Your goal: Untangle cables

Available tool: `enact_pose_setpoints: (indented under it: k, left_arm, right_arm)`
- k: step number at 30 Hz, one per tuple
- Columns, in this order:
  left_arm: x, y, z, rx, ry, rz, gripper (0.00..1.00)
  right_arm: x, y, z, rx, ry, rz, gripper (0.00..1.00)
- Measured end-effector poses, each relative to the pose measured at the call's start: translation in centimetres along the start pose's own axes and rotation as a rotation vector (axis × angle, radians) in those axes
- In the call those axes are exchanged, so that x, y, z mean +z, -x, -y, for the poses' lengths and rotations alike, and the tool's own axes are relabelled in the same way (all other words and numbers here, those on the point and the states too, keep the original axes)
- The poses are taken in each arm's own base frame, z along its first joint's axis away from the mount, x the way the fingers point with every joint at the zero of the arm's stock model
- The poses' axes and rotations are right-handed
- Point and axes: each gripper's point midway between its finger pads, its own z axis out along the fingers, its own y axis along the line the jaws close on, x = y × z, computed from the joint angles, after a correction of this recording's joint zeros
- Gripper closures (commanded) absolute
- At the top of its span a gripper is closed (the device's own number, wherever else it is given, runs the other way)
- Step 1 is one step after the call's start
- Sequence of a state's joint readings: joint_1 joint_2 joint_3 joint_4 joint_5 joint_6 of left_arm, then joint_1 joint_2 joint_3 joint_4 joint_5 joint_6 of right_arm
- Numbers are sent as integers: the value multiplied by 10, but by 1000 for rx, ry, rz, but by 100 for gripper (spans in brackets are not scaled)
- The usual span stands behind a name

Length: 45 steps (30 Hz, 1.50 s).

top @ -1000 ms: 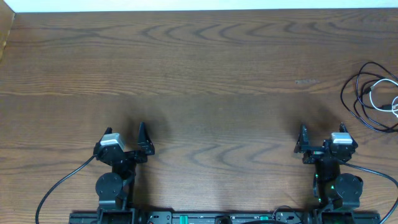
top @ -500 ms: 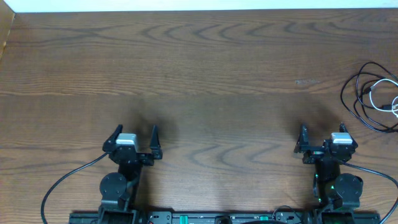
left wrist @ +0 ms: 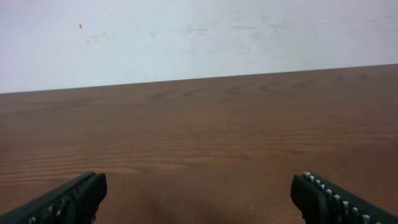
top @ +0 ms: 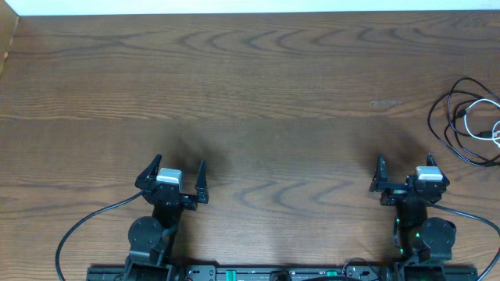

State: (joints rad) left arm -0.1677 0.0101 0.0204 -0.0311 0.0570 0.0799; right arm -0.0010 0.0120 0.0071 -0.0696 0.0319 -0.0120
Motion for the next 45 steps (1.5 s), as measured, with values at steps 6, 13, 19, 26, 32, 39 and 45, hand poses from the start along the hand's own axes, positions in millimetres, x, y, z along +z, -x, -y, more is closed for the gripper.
enact_pose_setpoints:
  k: [6, 13, 19, 26, 32, 39, 45]
  left_arm:
    - [0, 0, 2, 2, -10, 1, 1]
    - [0, 0, 3, -1, -16, 2, 1]
    - [0, 0, 3, -1, -16, 2, 1]
    - [0, 0, 3, -1, -16, 2, 1]
    - [0, 0, 3, -1, -16, 2, 1]
    - [0, 0, 3, -1, -16, 2, 1]
    - [0, 0, 3, -1, -16, 2, 1]
  right_arm:
    - [0, 0, 0, 0, 0, 0, 1]
    - [0, 0, 0, 0, 0, 0, 1]
    - [0, 0, 0, 0, 0, 0, 1]
    - [0, 0, 0, 0, 0, 0, 1]
    - [0, 0, 0, 0, 0, 0, 1]
    - [0, 0, 0, 0, 0, 0, 1]
    - [0, 0, 0, 0, 0, 0, 1]
